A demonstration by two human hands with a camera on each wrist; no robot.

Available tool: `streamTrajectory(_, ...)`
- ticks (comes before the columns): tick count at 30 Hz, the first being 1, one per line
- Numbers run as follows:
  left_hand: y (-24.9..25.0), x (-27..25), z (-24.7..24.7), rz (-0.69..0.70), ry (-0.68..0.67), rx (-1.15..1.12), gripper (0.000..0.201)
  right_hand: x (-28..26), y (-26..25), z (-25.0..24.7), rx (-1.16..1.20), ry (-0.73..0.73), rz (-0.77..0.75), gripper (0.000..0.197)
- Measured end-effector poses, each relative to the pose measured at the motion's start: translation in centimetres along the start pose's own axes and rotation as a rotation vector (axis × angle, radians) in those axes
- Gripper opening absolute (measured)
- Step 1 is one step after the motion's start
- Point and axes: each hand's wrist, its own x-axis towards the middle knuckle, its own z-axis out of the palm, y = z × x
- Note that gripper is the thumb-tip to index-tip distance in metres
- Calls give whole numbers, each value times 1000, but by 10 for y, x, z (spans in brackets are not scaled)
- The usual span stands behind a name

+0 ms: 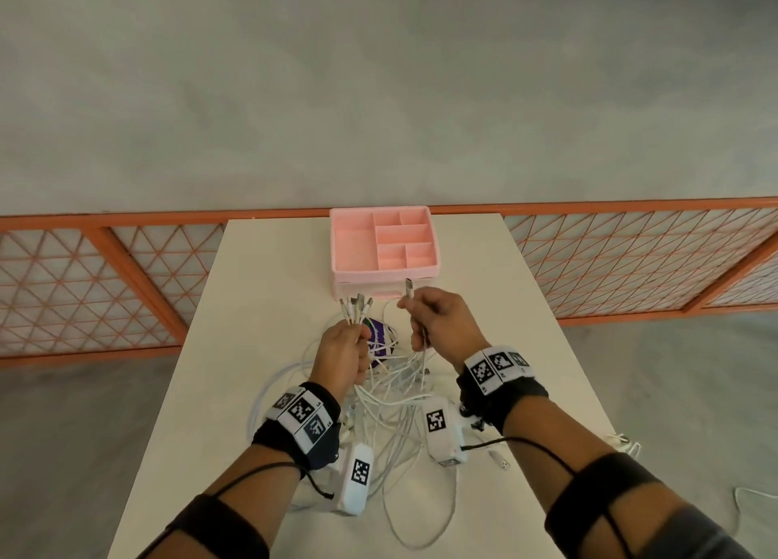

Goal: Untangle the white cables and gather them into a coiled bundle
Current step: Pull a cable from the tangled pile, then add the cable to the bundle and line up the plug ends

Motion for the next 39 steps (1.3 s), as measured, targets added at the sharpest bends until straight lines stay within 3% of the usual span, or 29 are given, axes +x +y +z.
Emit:
streamTrajectory(5, 6, -4, 3, 55, -11, -19, 27, 0, -9, 25, -124, -49, -69, 15)
streamTrajectory(10, 4, -9, 5, 72, -44, 7, 28, 0, -2, 43, -250, 60, -101, 5)
streamTrajectory(15, 2, -16, 9, 107, -75, 25, 30, -4, 3, 54, -347, 120, -147, 11)
streamTrajectory(18, -3, -10, 6, 122, -24, 56, 29, -9, 7, 56, -296, 64, -178, 10)
streamTrajectory(23, -8, -6, 2, 139, 77, 61, 32, -11, 16, 52, -289, -41, -205, 29)
streamTrajectory(27, -2, -8, 2, 124, 120, -21, 32, -12, 30, 42, -266, -74, -179, 26)
streamTrajectory(32, 14, 0, -6, 176, 204, -174, 36, -15, 67, 19, -613, -103, -33, 20)
streamTrajectory(36, 29, -2, -12, 182, 91, -446, 36, -18, 91, -2, -806, -106, 122, 32)
streamTrajectory(39, 30, -7, -13, 196, 47, -440, 37, -11, 83, -9, -849, -102, 95, 25)
